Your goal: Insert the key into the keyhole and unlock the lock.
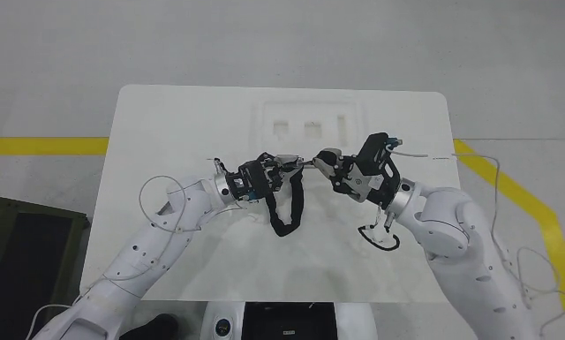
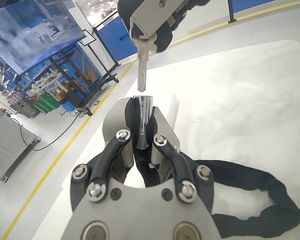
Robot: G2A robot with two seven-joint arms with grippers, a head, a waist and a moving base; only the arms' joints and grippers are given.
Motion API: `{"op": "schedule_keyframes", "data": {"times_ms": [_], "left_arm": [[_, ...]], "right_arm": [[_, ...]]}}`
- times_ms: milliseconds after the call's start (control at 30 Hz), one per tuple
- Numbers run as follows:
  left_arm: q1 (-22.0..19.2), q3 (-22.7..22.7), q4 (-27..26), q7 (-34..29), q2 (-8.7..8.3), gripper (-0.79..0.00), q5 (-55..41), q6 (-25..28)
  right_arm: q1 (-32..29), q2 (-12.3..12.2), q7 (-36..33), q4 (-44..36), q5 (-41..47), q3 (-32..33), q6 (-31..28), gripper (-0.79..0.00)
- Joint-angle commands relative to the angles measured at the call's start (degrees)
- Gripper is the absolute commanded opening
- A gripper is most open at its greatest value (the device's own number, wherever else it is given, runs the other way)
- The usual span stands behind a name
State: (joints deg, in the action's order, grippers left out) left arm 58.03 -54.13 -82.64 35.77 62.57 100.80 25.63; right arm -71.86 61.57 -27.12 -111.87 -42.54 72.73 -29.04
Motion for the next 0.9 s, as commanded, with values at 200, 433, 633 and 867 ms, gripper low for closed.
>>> {"op": "schedule_keyframes", "data": {"times_ms": [200,433,633,867], "left_arm": [[0.2,-0.2,0.0,0.0,0.13,-0.785,0.1,0.3],[0.3,-0.3,0.0,-0.2,0.17,-0.785,0.0,0.6],[0.3,-0.3,0.0,-0.2,0.17,-0.785,0.0,0.6],[0.3,-0.3,0.0,-0.2,0.17,-0.785,0.0,0.6]], "right_arm": [[-0.3,-0.1,-0.2,0.0,-0.3,0.5,0.0,-0.785],[-0.6,-0.2,-0.3,-0.4,-0.3,0.6,0.4,-0.785],[-0.5,-0.2,-0.5,-0.4,-0.1,0.4,0.5,-0.785],[-0.2,-0.2,-0.5,-0.1,0.0,-0.1,0.5,-0.785]]}}
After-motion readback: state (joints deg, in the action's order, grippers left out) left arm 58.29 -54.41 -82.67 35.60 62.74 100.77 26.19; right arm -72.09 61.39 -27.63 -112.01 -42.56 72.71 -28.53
